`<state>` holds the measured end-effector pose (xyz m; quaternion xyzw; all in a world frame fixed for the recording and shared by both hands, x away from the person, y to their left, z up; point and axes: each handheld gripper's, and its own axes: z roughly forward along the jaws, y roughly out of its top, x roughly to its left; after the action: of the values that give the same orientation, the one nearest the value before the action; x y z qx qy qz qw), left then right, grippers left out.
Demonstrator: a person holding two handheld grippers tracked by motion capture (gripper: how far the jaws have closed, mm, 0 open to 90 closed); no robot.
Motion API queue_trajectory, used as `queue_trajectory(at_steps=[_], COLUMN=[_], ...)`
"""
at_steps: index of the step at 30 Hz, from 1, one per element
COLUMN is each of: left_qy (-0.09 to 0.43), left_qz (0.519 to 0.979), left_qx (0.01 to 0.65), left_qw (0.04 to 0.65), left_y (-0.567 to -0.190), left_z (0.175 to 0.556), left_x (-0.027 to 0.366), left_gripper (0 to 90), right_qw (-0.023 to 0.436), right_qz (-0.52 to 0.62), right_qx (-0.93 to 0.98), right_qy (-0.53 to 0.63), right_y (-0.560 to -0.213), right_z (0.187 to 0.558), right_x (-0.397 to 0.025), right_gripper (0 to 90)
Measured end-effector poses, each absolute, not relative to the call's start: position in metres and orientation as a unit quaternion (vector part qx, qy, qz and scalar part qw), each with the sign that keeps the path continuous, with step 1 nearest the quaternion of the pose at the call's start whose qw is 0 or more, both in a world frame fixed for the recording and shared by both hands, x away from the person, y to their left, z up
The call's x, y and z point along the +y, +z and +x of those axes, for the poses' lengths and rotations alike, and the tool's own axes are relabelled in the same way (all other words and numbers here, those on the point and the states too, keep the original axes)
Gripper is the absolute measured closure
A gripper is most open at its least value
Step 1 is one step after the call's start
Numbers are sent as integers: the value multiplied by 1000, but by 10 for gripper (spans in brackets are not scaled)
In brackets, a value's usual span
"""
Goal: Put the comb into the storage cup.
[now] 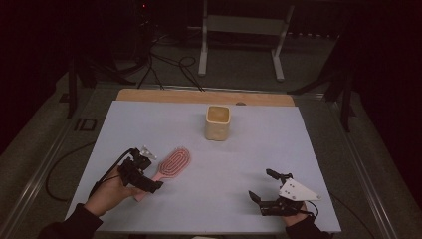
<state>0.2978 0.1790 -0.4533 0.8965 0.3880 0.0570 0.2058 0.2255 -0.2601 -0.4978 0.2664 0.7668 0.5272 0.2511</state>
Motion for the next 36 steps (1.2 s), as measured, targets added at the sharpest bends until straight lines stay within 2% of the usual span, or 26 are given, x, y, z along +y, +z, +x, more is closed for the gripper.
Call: queue_trajectory(at_steps=[2,7,22,30,36], left_qy=[55,51,11,-7,-17], left_qz=[893,896,896,896,897], left_qx=[398,399,416,421,422], left_qw=[203,189,154,142,128], left_y=[-455,-458,-462,-469,-475], left_z=[302,307,327,331,335], left_x=[179,176,169,168,166], left_gripper=[74,77,213,367,448], right_qw=[251,253,253,252,252], right_qz=[267,268,268,268,268], right_qx=[767,766,766,766,766], right_qy=[527,527,527,528,528], right_y=[-498,-498,-498,-498,-498], right_z=[226,225,225,225,225], right_x=[-260,-260,-260,-260,-260], right_gripper=[85,85,85,85,85])
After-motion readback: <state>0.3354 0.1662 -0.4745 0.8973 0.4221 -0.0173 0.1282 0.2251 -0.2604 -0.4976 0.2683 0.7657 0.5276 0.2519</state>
